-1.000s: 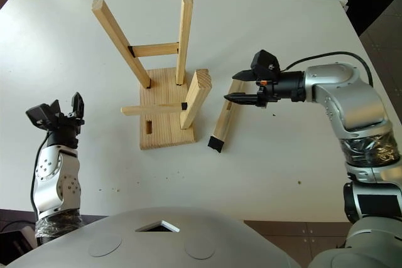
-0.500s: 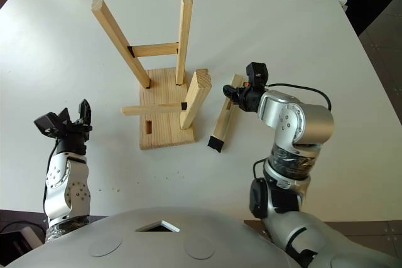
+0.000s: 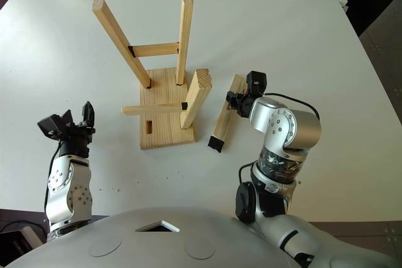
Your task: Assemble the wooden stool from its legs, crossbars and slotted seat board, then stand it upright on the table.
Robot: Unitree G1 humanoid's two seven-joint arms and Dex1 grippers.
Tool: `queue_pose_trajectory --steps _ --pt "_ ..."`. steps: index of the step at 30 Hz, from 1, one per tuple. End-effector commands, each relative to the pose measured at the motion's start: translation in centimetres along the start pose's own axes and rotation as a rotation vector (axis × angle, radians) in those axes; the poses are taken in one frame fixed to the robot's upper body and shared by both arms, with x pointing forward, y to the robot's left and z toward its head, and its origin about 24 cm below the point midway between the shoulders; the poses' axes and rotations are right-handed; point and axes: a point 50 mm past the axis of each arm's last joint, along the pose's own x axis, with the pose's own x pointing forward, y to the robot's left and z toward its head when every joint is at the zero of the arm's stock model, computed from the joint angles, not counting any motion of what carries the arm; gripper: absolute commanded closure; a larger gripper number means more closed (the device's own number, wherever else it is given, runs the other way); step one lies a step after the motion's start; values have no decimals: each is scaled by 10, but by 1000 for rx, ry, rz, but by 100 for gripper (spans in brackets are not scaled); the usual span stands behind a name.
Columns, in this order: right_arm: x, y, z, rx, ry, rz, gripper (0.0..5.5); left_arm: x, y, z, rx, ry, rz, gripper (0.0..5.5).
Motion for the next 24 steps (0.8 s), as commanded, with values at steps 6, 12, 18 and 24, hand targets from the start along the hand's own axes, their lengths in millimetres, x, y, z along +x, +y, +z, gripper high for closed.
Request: queue_pose_trajectory --steps 6,12,18,24 --pt "-3 1 -7 43 8 23 208 9 -8 2 4 7 -45 221" --pt "-8 -11 -32 1 74 21 208 10 -13 3 -6 0 -61 221" --pt "-12 -3 -33 -15 101 120 208 7 -12 2 -6 5 -57 221" --pt "-32 -22 -28 -91 117 140 208 5 -14 1 -8 10 -65 221"
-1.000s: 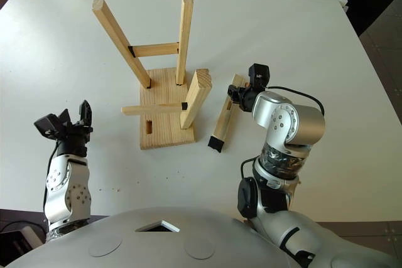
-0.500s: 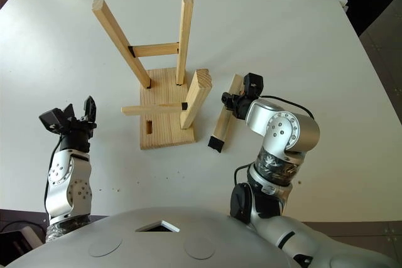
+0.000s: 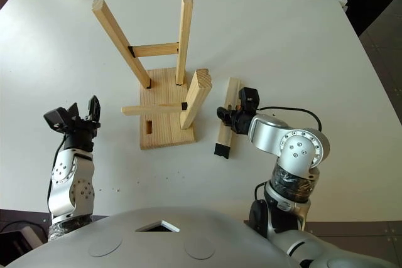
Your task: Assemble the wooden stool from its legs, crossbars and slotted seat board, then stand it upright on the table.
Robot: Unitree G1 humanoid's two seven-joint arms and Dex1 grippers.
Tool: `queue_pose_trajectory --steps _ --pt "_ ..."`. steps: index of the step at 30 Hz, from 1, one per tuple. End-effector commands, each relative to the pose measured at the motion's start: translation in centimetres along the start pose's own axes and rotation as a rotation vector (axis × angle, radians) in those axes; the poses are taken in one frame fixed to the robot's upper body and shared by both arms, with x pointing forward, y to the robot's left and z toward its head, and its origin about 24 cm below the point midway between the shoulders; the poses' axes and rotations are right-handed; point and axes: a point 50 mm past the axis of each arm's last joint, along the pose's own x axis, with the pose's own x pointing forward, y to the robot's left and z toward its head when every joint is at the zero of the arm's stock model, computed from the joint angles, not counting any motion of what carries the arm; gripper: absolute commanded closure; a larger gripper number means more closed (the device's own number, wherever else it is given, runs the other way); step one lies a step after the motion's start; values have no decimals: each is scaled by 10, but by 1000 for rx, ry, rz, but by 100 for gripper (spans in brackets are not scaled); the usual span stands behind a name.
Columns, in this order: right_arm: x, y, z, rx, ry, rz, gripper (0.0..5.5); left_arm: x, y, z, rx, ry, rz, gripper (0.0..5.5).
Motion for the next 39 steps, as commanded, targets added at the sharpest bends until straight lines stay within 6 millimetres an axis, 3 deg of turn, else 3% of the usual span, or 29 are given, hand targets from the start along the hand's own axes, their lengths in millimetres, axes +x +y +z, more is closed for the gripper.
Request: queue_pose_trajectory --steps 1,10,19,33,39 --pt "-15 -16 4 -70 44 -15 208 -3 -1 -1 -5 7 -1 221" --pt "-21 -14 2 -68 190 -40 208 -4 0 0 -11 -4 19 221" --pt "-37 2 39 -165 64 2 208 -8 0 -2 -25 -2 25 221" --pt "-28 3 -2 -172 245 114 208 -7 0 -2 -15 5 18 221" --pt "-25 0 -9 -172 256 96 208 -7 0 -3 -14 13 13 221"
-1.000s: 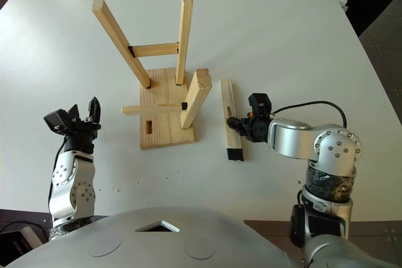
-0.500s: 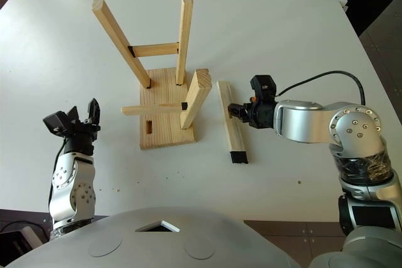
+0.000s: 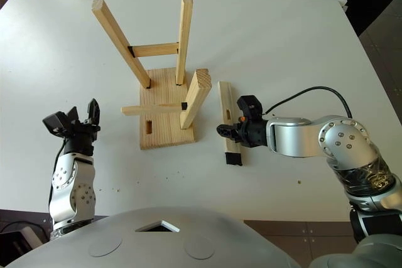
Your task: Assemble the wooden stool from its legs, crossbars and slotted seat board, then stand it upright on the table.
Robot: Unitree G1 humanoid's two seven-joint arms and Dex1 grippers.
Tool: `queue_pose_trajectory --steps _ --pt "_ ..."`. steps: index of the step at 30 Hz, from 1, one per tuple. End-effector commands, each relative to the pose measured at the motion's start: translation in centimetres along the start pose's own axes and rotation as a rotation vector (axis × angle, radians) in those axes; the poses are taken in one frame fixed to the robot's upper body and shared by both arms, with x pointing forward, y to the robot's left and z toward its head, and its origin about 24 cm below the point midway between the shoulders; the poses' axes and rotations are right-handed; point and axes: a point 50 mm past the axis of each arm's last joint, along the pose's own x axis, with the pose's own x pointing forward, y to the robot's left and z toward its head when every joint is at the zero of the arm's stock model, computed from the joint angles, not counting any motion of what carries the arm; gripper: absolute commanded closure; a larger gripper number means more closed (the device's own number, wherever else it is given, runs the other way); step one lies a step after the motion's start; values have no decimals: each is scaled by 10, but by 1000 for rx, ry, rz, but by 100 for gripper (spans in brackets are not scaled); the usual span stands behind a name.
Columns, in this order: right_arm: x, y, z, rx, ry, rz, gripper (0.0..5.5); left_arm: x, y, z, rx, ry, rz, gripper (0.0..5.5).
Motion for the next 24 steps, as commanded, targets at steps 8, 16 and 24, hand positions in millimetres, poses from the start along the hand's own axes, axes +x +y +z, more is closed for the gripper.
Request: queue_pose_trajectory --steps 8,16,24 --pt "2 -6 -5 -35 3 -55 208 0 -2 -3 -7 11 -6 221" --pt "-6 1 9 -71 -48 -21 208 -2 -3 -5 -21 8 9 221" --pt "-3 5 10 -103 -52 -6 208 -1 -3 -5 -25 4 8 221"
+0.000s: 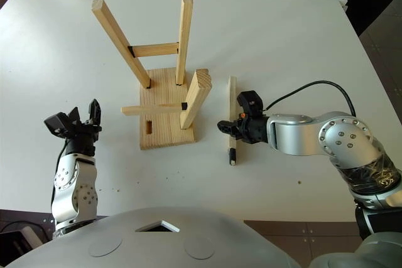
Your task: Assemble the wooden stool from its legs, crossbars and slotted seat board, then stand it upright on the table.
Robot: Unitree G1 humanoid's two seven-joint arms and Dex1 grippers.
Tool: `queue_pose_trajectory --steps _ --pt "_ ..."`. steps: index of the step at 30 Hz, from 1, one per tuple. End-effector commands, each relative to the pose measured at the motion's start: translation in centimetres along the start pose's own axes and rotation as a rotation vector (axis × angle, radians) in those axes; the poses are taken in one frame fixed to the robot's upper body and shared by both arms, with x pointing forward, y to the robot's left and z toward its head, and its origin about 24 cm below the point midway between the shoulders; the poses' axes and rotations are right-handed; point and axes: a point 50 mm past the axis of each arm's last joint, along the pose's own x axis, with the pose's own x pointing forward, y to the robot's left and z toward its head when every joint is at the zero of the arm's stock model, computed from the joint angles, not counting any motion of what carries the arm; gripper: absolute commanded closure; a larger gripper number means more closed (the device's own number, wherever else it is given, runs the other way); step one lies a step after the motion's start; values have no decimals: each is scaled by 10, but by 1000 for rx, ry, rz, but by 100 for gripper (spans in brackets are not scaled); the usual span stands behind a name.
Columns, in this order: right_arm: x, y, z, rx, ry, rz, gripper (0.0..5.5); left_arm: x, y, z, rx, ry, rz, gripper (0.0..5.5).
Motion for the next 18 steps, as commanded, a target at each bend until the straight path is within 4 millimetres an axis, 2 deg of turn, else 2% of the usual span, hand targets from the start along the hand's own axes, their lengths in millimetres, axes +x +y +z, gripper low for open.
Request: queue_pose_trajectory --steps 1,10,15,18 --pt "1 5 4 -34 -18 17 208 0 0 -2 -6 9 6 221" --pt "6 20 14 -108 -61 86 208 -3 0 -6 -11 22 17 221" --pt "3 21 23 -160 -100 95 208 -6 0 -7 -17 23 25 221" --pt "4 21 22 -169 -92 97 208 -7 0 -8 -18 24 29 221"
